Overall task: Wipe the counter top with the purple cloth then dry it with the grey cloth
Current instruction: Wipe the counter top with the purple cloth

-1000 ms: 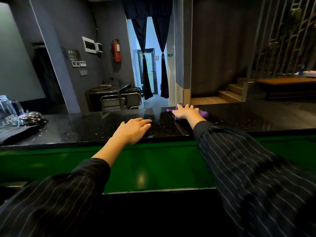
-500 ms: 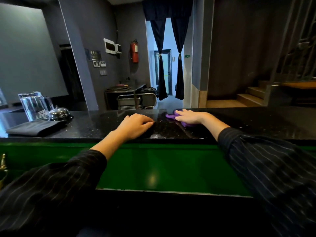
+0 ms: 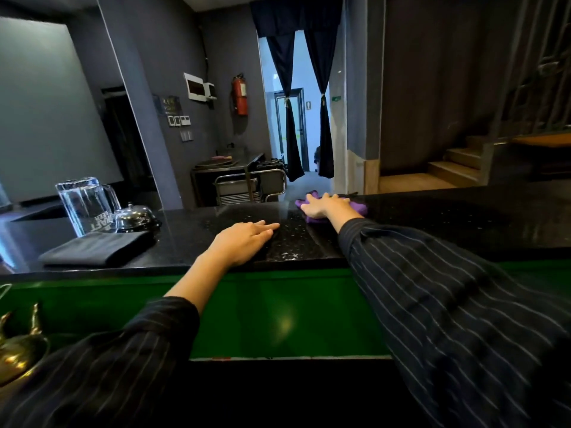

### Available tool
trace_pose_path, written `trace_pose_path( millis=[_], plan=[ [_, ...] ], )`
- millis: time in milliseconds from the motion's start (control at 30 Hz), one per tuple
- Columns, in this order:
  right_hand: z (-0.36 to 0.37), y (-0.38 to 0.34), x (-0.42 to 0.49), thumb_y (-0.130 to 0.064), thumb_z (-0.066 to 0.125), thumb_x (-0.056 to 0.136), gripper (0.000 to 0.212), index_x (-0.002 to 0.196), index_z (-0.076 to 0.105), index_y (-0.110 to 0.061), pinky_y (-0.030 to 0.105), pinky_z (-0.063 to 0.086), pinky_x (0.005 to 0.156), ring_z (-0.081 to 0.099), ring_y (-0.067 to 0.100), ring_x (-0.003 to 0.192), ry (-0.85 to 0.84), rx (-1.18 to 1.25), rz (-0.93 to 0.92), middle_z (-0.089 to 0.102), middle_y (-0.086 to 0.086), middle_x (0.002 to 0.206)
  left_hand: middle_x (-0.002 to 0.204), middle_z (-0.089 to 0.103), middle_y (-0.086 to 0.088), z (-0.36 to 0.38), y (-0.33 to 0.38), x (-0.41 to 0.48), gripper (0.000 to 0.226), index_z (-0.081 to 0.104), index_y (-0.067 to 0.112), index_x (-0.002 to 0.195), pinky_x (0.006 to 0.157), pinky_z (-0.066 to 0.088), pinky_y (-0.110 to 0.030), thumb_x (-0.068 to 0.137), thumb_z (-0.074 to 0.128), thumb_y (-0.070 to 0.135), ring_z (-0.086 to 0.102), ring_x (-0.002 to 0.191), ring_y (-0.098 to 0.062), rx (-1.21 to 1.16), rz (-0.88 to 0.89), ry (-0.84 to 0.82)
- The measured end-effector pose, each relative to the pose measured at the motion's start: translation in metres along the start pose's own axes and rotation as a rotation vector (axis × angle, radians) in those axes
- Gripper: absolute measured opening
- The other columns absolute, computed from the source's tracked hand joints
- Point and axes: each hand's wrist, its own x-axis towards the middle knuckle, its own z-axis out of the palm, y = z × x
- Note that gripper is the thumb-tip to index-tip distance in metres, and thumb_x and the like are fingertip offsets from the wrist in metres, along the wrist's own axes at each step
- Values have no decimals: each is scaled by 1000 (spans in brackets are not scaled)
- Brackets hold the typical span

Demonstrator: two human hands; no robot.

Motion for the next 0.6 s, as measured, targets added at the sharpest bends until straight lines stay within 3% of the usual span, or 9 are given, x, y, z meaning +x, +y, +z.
trace_pose_path(
  millis=[100,200,267,333,433,600],
  plan=[
    [7,-31,-4,-59,18,98,64,156,5,-32,61,6,117,7,37,150,-28,-9,-130,4,12,164,152,36,2,0,-3,1,41,42,37,139,115,26,-39,100,31,37,34,140,-22,-8,-7,8],
    [14,-41,-17,-54,19,100,60,155,3,-35,60,3,118,3,32,151,-78,1,-239,0,6,165,139,54,-2,-2,-11,-2,37,56,33,129,108,37,-42,96,39,33,48,129,-25,-87,33,78],
    [13,-34,-34,-51,27,101,57,154,16,-32,56,10,119,14,29,150,-59,54,-317,13,4,164,129,62,-5,-12,-21,-7,34,63,26,122,103,43,-41,95,43,30,55,120,-26,-55,80,134],
    [11,-21,-47,-43,41,100,51,146,40,-23,46,25,115,35,27,141,-4,168,-393,37,11,152,128,62,-4,-25,-41,-16,33,65,23,120,104,42,-40,95,44,29,56,119,-25,9,119,143],
    [13,-8,-50,-44,47,97,46,139,47,-25,44,26,114,35,32,135,80,232,-271,36,14,140,131,60,-2,-36,-86,-34,32,63,23,122,106,39,-35,97,44,26,54,123,-22,16,98,110],
    [17,-41,-28,-50,27,99,56,152,25,-33,53,14,117,22,38,146,101,95,-18,17,15,159,127,64,-3,-28,-98,-47,36,63,34,121,93,48,-37,93,43,24,58,116,-27,-11,-22,198]
  ],
)
